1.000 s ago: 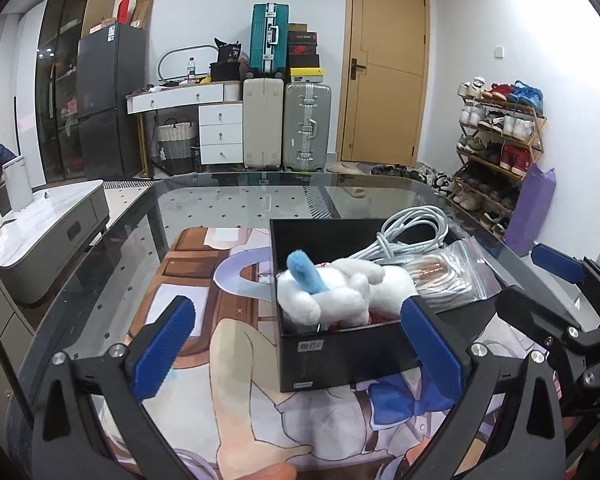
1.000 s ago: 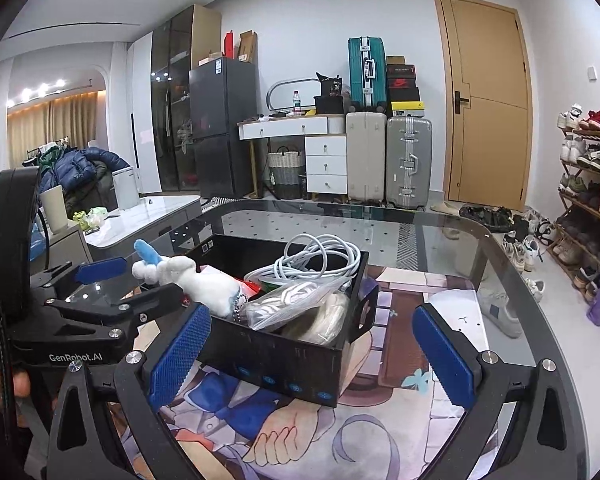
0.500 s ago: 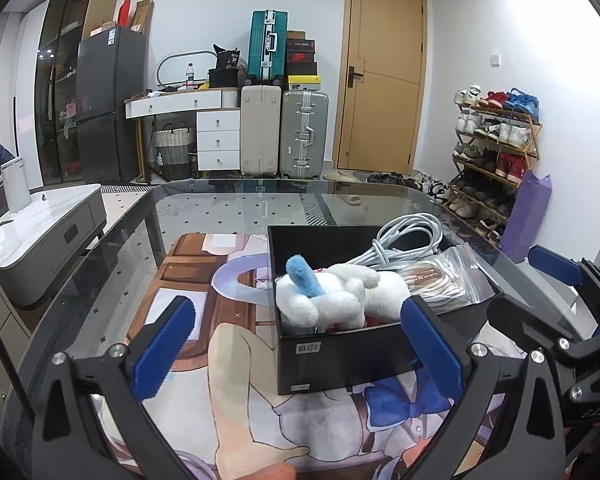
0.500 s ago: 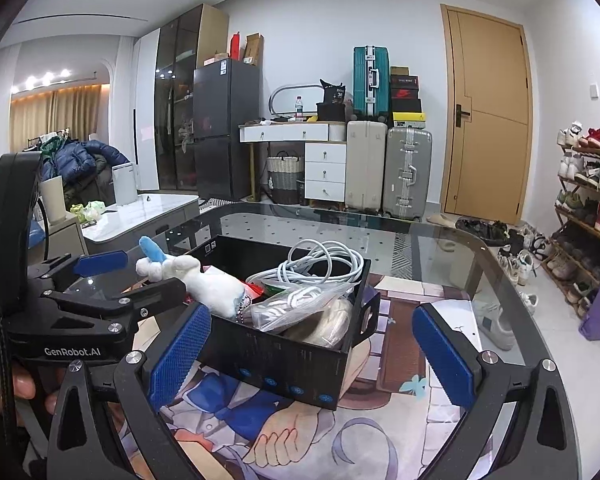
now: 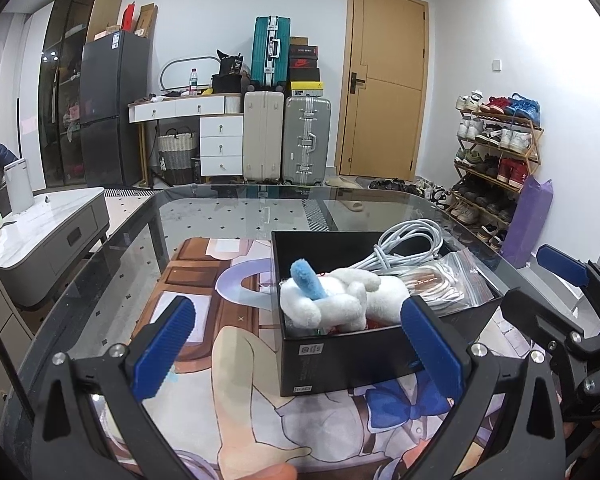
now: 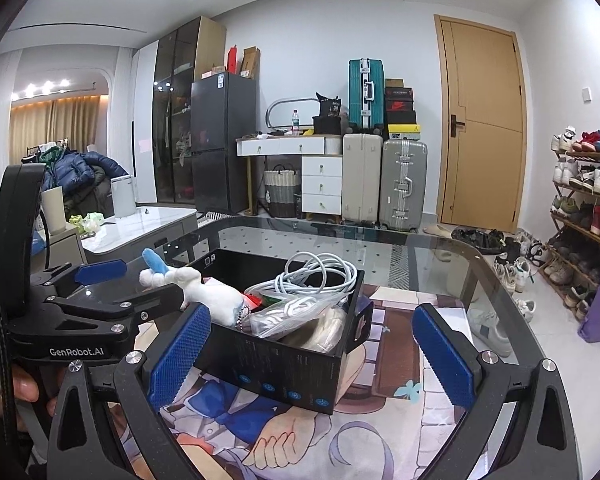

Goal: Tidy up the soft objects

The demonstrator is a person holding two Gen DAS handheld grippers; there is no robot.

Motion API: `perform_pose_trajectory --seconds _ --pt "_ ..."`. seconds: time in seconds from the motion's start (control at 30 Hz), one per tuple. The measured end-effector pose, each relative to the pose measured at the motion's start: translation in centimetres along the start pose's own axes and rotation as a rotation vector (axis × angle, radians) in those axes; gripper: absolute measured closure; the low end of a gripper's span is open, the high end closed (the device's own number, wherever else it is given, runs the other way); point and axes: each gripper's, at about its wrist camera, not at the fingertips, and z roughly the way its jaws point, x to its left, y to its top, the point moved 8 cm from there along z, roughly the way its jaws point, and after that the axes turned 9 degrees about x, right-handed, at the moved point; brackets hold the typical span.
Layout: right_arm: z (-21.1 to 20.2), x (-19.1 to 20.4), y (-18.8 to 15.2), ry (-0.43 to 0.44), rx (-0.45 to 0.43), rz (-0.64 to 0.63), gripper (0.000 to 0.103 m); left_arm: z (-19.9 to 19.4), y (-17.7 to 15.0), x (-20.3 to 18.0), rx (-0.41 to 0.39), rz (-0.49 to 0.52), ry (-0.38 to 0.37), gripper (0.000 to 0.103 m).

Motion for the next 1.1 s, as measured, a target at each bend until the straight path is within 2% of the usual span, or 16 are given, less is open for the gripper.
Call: perform_pose_trajectory --seconds 0.43,1.1 --pt "-1.2 0.1 0.1 -0.015 -0.040 0.000 0.001 -0.1 0.0 -0.5 -0.003 0.022 0.012 0.000" --pt "-1.5 0.1 0.0 -0.013 -0.038 0.003 0.001 -0.2 0.1 -0.3 -0.015 0.007 0.008 0.000"
